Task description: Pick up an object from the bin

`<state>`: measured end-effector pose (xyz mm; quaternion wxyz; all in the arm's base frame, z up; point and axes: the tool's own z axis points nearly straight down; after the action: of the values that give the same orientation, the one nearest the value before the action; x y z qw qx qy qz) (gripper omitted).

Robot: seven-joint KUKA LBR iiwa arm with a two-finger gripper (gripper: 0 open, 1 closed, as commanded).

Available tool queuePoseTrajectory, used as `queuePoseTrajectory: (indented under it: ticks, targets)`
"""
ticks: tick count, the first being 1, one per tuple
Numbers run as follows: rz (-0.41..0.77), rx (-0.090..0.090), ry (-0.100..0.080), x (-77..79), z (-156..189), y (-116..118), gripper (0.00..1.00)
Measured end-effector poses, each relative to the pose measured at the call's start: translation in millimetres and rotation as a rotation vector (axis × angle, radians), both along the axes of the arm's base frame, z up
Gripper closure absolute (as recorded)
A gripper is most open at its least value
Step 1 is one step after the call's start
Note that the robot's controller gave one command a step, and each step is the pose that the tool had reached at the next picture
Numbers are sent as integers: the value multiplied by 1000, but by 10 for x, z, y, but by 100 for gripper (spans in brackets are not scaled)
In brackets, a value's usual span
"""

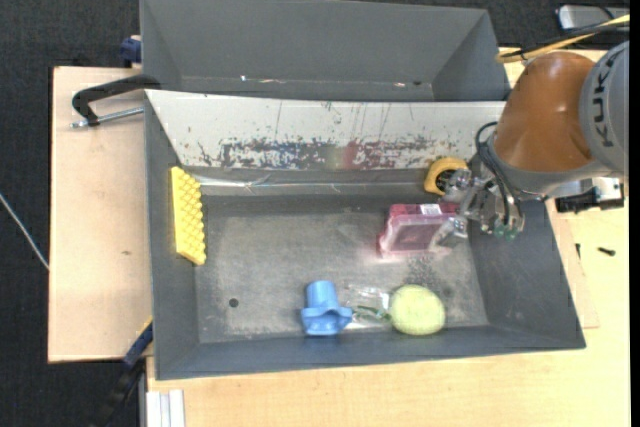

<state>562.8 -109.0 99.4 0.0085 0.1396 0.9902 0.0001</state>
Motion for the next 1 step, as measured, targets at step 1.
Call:
queuePoseTrajectory:
  ticks: [1]
  targets:
    - [-12, 5, 19, -57, 385, -91, 100]
